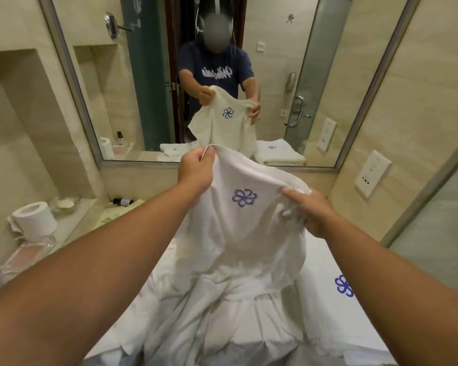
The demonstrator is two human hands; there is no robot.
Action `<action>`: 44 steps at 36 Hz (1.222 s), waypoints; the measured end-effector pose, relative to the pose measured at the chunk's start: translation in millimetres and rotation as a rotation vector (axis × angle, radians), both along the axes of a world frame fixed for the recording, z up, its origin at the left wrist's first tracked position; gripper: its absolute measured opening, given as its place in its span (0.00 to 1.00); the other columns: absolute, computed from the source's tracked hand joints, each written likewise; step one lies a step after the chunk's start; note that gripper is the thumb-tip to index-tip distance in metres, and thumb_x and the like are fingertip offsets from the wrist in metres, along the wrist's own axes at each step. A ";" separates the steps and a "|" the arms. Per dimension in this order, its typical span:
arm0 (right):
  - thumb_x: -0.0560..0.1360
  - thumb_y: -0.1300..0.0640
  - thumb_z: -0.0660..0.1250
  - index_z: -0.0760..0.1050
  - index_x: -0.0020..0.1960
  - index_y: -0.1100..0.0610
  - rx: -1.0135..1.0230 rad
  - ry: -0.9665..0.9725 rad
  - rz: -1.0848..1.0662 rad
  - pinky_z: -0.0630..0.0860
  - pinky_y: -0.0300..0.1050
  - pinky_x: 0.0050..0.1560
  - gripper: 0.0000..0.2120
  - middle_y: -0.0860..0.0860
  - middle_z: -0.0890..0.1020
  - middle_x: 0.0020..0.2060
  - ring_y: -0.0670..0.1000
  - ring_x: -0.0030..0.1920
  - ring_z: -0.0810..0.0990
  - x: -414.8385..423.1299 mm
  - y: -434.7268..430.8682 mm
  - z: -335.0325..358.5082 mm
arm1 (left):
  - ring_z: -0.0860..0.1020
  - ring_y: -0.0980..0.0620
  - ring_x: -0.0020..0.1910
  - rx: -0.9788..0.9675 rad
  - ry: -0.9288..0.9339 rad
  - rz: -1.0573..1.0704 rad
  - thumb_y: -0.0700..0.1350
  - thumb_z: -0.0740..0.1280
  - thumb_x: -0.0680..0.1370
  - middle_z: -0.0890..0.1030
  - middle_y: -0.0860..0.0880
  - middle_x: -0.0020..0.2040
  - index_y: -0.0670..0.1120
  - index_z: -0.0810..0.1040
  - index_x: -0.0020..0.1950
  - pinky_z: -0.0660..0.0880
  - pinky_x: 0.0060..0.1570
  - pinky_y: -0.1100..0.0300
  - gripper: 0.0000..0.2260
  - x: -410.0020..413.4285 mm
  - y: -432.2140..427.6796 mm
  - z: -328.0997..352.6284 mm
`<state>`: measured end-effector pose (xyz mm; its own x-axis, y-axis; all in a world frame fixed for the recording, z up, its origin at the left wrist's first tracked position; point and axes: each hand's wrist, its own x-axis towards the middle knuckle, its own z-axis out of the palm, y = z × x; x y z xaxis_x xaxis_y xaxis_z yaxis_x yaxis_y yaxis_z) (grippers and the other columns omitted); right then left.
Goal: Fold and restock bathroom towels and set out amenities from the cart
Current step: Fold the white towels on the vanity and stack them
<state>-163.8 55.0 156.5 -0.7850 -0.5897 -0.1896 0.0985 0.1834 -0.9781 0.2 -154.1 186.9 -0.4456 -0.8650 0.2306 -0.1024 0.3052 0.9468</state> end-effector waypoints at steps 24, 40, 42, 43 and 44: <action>0.81 0.53 0.69 0.76 0.67 0.59 -0.083 -0.322 0.218 0.83 0.55 0.55 0.17 0.64 0.83 0.59 0.59 0.55 0.85 -36.2 -38.1 19.3 | 0.81 0.53 0.57 0.294 -0.559 -0.622 0.65 0.81 0.61 0.81 0.54 0.59 0.55 0.75 0.64 0.80 0.52 0.53 0.36 -18.5 81.2 -59.6; 0.85 0.44 0.60 0.72 0.65 0.53 -0.227 -0.355 -0.192 0.77 0.51 0.58 0.16 0.52 0.80 0.50 0.55 0.51 0.79 -22.4 -50.0 49.3 | 0.75 0.46 0.42 -0.071 -0.528 0.073 0.35 0.61 0.74 0.77 0.50 0.40 0.50 0.72 0.40 0.69 0.36 0.57 0.09 -23.5 83.0 -92.6; 0.85 0.44 0.57 0.71 0.70 0.56 -0.184 -0.317 -0.293 0.77 0.53 0.60 0.20 0.54 0.78 0.57 0.58 0.55 0.78 -32.3 -47.8 48.7 | 0.75 0.47 0.40 -0.094 -0.574 0.102 0.34 0.61 0.72 0.77 0.50 0.39 0.49 0.72 0.37 0.67 0.33 0.58 0.10 -15.1 75.9 -98.1; 0.85 0.45 0.56 0.70 0.72 0.58 -0.132 -0.283 -0.311 0.77 0.53 0.62 0.22 0.55 0.78 0.61 0.58 0.57 0.78 -33.7 -43.4 50.6 | 0.74 0.47 0.38 -0.122 -0.606 0.112 0.34 0.61 0.72 0.76 0.50 0.37 0.49 0.71 0.36 0.66 0.31 0.58 0.10 -10.8 72.7 -100.9; 0.85 0.47 0.54 0.68 0.74 0.60 -0.121 -0.286 -0.327 0.76 0.51 0.61 0.23 0.58 0.77 0.66 0.56 0.57 0.77 -40.2 -44.5 46.3 | 0.74 0.47 0.37 -0.155 -0.639 0.116 0.35 0.61 0.73 0.75 0.51 0.35 0.48 0.71 0.35 0.65 0.31 0.58 0.10 -6.9 70.3 -102.7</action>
<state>-203.9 10.4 202.8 -0.8597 -0.3506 -0.3715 0.4022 -0.0162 -0.9154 -6.7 -83.7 84.2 -0.4417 -0.8938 0.0776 -0.6693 0.3859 0.6349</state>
